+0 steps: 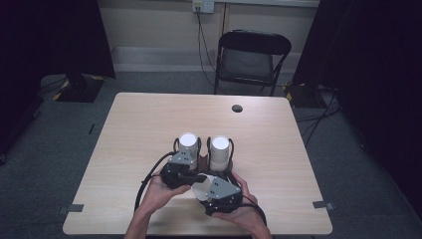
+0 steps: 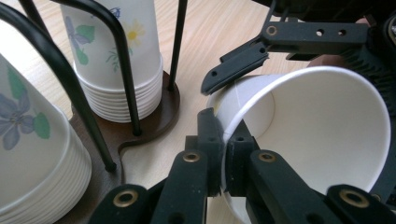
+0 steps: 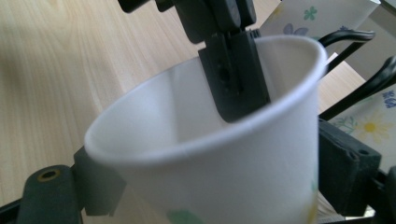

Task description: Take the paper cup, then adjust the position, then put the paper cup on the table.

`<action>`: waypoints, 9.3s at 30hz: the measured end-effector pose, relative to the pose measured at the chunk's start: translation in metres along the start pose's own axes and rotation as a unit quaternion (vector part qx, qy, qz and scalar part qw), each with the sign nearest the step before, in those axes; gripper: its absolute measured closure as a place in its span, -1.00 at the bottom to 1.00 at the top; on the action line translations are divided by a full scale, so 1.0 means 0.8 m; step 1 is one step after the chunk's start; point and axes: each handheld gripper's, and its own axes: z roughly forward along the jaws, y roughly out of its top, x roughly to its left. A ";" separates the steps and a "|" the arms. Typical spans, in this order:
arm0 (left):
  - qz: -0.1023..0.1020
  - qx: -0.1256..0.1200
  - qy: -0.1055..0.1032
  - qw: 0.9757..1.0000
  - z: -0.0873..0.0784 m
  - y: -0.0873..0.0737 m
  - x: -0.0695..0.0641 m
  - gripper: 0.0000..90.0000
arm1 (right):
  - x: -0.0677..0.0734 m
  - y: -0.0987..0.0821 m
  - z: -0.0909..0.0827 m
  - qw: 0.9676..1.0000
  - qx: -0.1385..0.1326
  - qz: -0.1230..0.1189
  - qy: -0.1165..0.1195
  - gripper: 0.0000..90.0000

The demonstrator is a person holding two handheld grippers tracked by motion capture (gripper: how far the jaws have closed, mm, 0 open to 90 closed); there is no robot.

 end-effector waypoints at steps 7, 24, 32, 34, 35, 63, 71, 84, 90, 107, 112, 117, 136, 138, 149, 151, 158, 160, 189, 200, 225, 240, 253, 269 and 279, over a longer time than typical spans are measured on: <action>-0.002 -0.001 -0.004 1.000 0.001 -0.001 0.000 0.94 | 0.000 0.003 -0.002 1.000 -0.011 0.003 -0.006 -0.59; -0.018 0.017 -0.004 1.000 0.001 -0.002 0.002 0.92 | 0.007 0.009 -0.006 0.999 -0.031 -0.017 -0.016 -0.44; -0.025 0.014 0.000 1.000 0.003 -0.003 0.000 0.90 | 0.007 0.006 -0.008 0.999 -0.038 -0.016 -0.018 -0.39; -0.021 0.013 0.003 1.000 0.003 -0.003 -0.001 0.89 | 0.007 0.005 -0.008 0.999 -0.039 -0.012 -0.016 -0.38; -0.022 0.012 0.003 1.000 0.003 -0.004 -0.001 0.89 | 0.006 0.005 -0.008 0.999 -0.040 -0.011 -0.015 -0.38; -0.021 -0.071 0.016 0.997 -0.006 -0.014 -0.003 0.67 | -0.009 0.000 -0.013 0.996 -0.059 0.064 -0.009 -0.34; -0.020 -0.111 0.013 0.993 -0.011 -0.020 -0.006 0.49 | -0.012 -0.006 -0.016 0.994 -0.063 0.088 -0.015 -0.34; -0.016 -0.138 0.035 0.990 -0.022 -0.028 -0.008 0.01 | -0.027 -0.022 -0.019 0.988 -0.059 0.140 -0.028 -0.33; -0.015 -0.150 0.058 0.987 -0.026 -0.032 -0.008 -0.09 | -0.031 -0.028 -0.025 0.985 -0.065 0.154 -0.036 -0.33; -0.032 -0.154 0.129 0.979 -0.040 -0.051 0.002 -0.29 | -0.049 -0.048 -0.042 0.976 -0.078 0.190 -0.066 -0.32; -0.045 -0.159 0.143 0.976 -0.045 -0.058 0.007 -0.31 | -0.055 -0.054 -0.049 0.973 -0.083 0.206 -0.069 -0.31; -0.041 -0.166 0.147 0.974 -0.046 -0.069 0.010 -0.34 | -0.061 -0.059 -0.056 0.969 -0.087 0.220 -0.077 -0.31; -0.067 -0.177 0.186 0.964 -0.070 -0.107 0.019 -0.55 | -0.096 -0.078 -0.076 0.954 -0.099 0.254 -0.122 -0.31; -0.067 -0.179 0.192 0.963 -0.072 -0.112 0.022 -0.63 | -0.102 -0.078 -0.076 0.952 -0.100 0.258 -0.128 -0.31; -0.100 -0.176 0.248 0.947 -0.076 -0.139 0.035 -0.64 | -0.138 -0.085 -0.066 0.944 -0.100 0.278 -0.149 -0.31; -0.099 -0.170 0.263 0.945 -0.074 -0.144 0.034 -0.65 | -0.144 -0.085 -0.063 0.941 -0.100 0.283 -0.154 -0.32; -0.096 -0.174 0.301 0.932 -0.067 -0.158 0.028 -0.66 | -0.161 -0.098 -0.047 0.933 -0.096 0.303 -0.168 -0.32; -0.103 -0.175 0.308 0.930 -0.066 -0.161 0.029 -0.66 | -0.166 -0.100 -0.042 0.932 -0.096 0.303 -0.173 -0.32; -0.087 -0.185 0.330 0.921 -0.068 -0.165 0.023 -0.64 | -0.192 -0.147 0.018 0.922 -0.042 0.336 -0.187 -0.40; -0.089 -0.186 0.330 0.921 -0.068 -0.165 0.023 -0.64 | -0.190 -0.150 0.008 0.925 -0.021 0.337 -0.175 -0.41; -0.093 -0.189 0.328 0.921 -0.068 -0.165 0.024 -0.64 | -0.187 -0.161 0.000 0.921 0.021 0.353 -0.163 -0.69; -0.096 -0.186 0.329 0.921 -0.069 -0.165 0.025 -0.64 | -0.177 -0.161 -0.015 0.913 0.011 0.374 -0.162 -0.69; -0.097 -0.186 0.331 0.920 -0.069 -0.165 0.025 -0.63 | -0.163 -0.164 -0.027 0.906 -0.009 0.386 -0.171 -0.69; -0.113 -0.184 0.347 0.913 -0.068 -0.165 0.025 -0.62 | -0.138 -0.150 -0.060 0.905 -0.050 0.376 -0.195 -0.66; -0.123 -0.187 0.353 0.908 -0.071 -0.167 0.023 -0.63 | -0.114 -0.146 -0.067 0.906 -0.060 0.371 -0.195 -0.66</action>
